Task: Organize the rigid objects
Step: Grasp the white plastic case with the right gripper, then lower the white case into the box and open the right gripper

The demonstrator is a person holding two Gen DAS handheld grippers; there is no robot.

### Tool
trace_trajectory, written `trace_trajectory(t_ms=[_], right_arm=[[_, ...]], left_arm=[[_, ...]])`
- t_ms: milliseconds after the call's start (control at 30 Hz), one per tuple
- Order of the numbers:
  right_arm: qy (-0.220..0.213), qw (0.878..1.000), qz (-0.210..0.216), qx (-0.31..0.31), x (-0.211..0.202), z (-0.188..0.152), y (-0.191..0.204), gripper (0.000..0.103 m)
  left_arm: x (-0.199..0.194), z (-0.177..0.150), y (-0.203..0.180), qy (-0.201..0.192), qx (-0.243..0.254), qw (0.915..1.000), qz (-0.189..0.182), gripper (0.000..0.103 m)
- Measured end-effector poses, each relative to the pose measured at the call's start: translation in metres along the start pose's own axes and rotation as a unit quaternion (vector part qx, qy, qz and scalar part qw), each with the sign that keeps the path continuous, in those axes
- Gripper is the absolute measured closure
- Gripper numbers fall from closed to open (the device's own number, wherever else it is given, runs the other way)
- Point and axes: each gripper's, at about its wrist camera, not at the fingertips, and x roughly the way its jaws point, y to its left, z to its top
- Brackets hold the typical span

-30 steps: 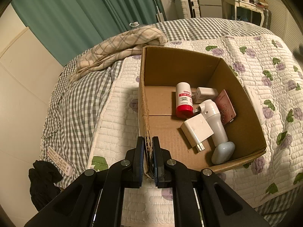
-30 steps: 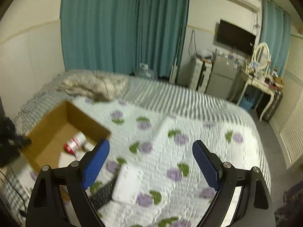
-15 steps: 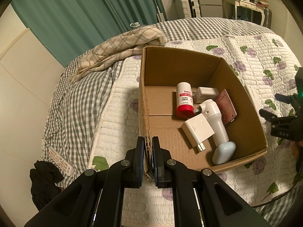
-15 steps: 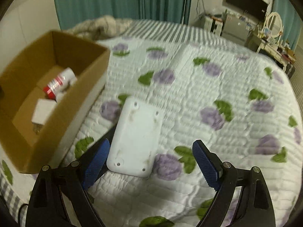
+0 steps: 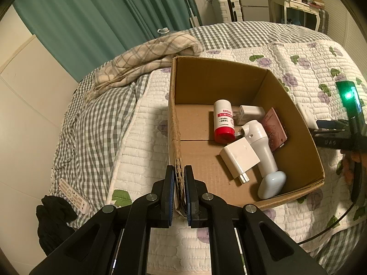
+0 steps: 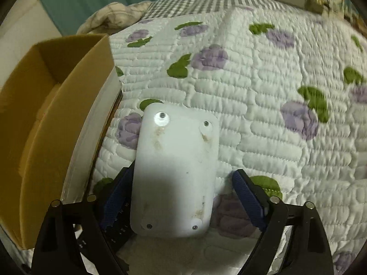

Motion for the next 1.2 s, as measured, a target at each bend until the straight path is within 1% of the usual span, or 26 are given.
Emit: trace_trajectory(t_ms=[33, 67, 100, 300, 400, 600, 800, 967, 1067, 1200], right_arm=[[0.0, 1.0, 0.017, 0.008, -0.002, 0.0, -0.004, 0.039], [-0.001, 1.0, 0.027, 0.015, -0.005, -0.001, -0.006, 0.039], [-0.004, 1.0, 0.027, 0.015, -0.007, -0.003, -0.007, 0.039], [-0.025, 1.0, -0.006, 0.011, -0.023, -0.01, -0.008, 0.039], [-0.042, 0.999, -0.008, 0.011, -0.034, -0.01, -0.009, 0.039], [-0.087, 0.996, -0.025, -0.009, -0.067, -0.007, -0.002, 0.039], [-0.144, 0.989, -0.032, -0.028, -0.119, 0.008, 0.005, 0.039], [-0.2, 0.977, -0.03, -0.061, -0.171, 0.03, 0.029, 0.039], [-0.226, 0.97, -0.023, -0.087, -0.19, 0.043, 0.051, 0.039], [-0.248, 0.961, -0.006, -0.12, -0.203, 0.058, 0.085, 0.039]], left_arm=[[0.0, 0.0, -0.001, 0.0, 0.0, 1.0, 0.0, 0.096], [0.0, 0.0, -0.001, 0.0, 0.001, 1.0, 0.001, 0.096], [0.0, 0.0, 0.0, 0.0, 0.001, 1.0, 0.0, 0.096], [0.0, 0.0, -0.001, 0.0, 0.001, 1.0, 0.001, 0.096], [0.0, 0.0, 0.0, 0.0, 0.001, 1.0, 0.001, 0.096], [0.0, 0.0, 0.0, 0.001, -0.001, 1.0, 0.0, 0.096], [0.0, -0.001, 0.0, 0.0, 0.003, 1.0, 0.001, 0.096], [0.0, -0.001, 0.0, 0.0, 0.002, 1.0, 0.002, 0.096], [0.0, -0.001, -0.001, 0.0, 0.003, 1.0, 0.002, 0.096], [0.0, -0.001, -0.001, 0.0, 0.002, 1.0, 0.002, 0.096]])
